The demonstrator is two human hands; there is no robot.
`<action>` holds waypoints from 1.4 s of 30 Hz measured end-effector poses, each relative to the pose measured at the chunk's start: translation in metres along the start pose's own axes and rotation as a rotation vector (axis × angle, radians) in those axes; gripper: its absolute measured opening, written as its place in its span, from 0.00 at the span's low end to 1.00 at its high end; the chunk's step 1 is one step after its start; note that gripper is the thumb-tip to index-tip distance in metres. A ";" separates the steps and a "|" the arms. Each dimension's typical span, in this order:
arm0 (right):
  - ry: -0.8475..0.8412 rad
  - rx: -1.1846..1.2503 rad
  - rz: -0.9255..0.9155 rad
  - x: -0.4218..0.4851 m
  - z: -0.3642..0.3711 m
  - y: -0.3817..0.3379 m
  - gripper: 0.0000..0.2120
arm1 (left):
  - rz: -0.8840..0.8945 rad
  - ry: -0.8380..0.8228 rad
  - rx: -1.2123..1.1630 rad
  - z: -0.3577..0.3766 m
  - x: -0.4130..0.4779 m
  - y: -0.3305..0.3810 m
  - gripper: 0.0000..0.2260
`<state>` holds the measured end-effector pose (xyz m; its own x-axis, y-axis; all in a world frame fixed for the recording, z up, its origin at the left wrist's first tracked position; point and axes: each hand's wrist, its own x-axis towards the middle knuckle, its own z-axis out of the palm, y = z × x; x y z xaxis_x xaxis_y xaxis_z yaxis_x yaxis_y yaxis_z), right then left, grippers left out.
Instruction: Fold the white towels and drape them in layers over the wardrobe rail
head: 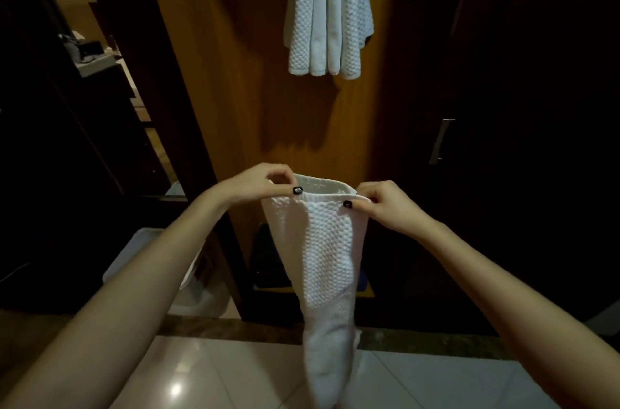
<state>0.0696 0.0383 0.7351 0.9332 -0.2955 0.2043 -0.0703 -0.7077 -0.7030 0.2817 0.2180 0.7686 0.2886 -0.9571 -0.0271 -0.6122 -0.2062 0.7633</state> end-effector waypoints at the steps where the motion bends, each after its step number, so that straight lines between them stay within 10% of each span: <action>1: 0.005 0.005 -0.015 0.003 0.003 -0.004 0.13 | 0.018 -0.003 0.023 0.006 -0.001 0.003 0.06; 13: -0.208 -0.138 0.034 0.014 -0.018 -0.025 0.11 | 0.166 0.051 0.129 0.051 0.019 0.012 0.13; 25: 0.131 -0.114 0.105 -0.023 -0.022 -0.008 0.07 | 0.061 -0.157 -0.064 0.064 0.034 0.031 0.07; 42: 0.143 -0.085 0.132 -0.024 -0.011 -0.010 0.09 | 0.067 0.149 -0.209 0.080 0.026 0.030 0.11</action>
<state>0.0442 0.0454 0.7451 0.8550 -0.4731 0.2125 -0.2239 -0.7062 -0.6716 0.2118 0.1709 0.7391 0.3672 -0.9234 0.1119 -0.4727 -0.0817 0.8774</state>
